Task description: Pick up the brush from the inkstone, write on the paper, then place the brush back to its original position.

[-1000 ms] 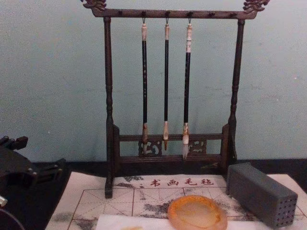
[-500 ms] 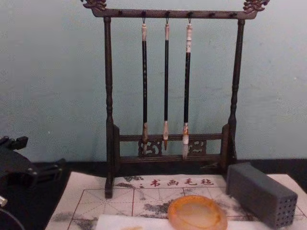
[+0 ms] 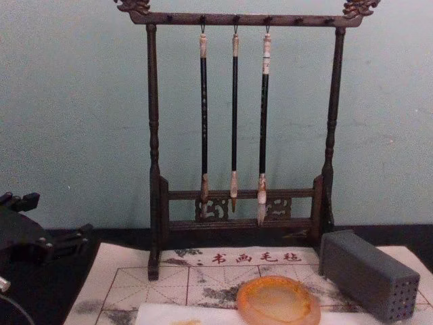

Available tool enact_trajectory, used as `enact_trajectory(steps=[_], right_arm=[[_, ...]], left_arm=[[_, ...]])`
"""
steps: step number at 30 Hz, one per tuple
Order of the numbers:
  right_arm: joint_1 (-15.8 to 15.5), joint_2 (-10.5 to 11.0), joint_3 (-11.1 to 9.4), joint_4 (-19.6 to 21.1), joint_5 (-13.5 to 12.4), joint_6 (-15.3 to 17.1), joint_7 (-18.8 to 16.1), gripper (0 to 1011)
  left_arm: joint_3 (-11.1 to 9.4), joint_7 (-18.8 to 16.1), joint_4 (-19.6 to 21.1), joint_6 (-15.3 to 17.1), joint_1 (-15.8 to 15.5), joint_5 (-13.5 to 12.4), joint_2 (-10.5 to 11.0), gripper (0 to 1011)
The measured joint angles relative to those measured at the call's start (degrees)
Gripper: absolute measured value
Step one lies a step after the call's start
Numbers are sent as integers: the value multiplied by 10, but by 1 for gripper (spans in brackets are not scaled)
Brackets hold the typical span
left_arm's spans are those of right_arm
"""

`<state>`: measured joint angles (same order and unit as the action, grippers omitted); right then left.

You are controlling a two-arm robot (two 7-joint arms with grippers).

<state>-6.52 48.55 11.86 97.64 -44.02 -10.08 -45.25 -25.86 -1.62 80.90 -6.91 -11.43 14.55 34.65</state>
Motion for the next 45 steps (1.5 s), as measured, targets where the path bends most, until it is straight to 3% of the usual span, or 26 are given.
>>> enact_trajectory(steps=[45], right_arm=[[-38, 33, -24, 31, -19, -10, -30, 184]], left_arm=[[0, 0, 0, 0, 0, 0, 0, 1001]])
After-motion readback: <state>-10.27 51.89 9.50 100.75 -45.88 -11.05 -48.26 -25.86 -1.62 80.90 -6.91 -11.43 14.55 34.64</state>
